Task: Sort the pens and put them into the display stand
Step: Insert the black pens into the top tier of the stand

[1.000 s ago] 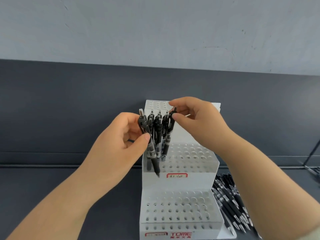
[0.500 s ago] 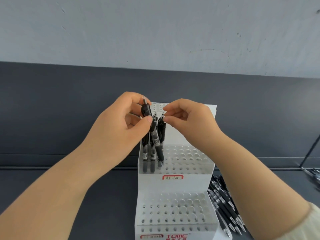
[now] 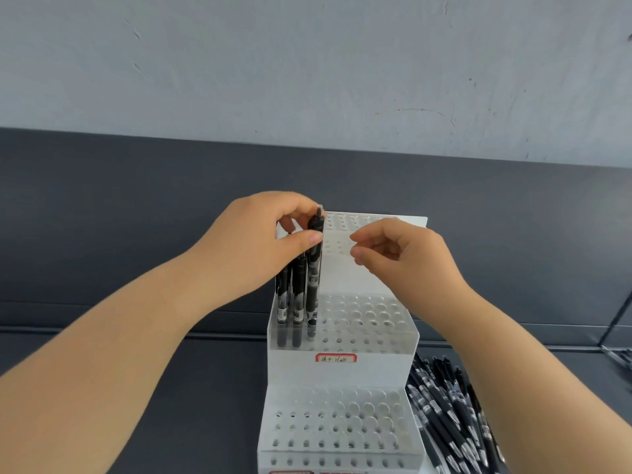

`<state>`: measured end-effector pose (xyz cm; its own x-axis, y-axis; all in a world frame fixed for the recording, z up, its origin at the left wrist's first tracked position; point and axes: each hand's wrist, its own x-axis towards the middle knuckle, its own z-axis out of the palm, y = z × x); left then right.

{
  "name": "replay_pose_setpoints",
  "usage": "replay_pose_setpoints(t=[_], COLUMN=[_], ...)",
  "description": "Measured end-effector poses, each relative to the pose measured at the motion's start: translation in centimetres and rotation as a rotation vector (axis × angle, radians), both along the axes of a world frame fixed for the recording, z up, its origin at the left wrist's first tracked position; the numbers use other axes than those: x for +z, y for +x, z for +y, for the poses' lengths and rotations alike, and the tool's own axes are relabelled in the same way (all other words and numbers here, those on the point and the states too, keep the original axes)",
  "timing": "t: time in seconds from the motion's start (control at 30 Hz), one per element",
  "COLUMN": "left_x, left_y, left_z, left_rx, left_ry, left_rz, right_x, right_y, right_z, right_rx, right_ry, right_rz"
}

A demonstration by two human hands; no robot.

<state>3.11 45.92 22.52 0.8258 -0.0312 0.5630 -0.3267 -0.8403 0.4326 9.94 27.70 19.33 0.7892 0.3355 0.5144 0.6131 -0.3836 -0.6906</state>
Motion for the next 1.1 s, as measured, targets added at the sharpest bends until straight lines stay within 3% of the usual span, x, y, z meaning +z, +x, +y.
replay_pose_setpoints(t=[0.77,0.93,1.1], left_x=[-0.3,-0.4,-1.4], left_y=[1.1,1.1,1.1], left_z=[0.6,0.5,-1.8], left_rx=[0.019,0.029,0.002], left_ry=[0.076,0.112,0.388], left_rz=[0.082,0.013,-0.275], right_x=[-1.8,-2.1,-3.0], right_y=[-0.5,-0.7,-0.9], right_z=[0.1,0.1,-1.2], right_rx=[0.001,-0.003,-0.003], right_ry=[-0.045,-0.045,-0.002], right_rz=[0.038,0.048,0.07])
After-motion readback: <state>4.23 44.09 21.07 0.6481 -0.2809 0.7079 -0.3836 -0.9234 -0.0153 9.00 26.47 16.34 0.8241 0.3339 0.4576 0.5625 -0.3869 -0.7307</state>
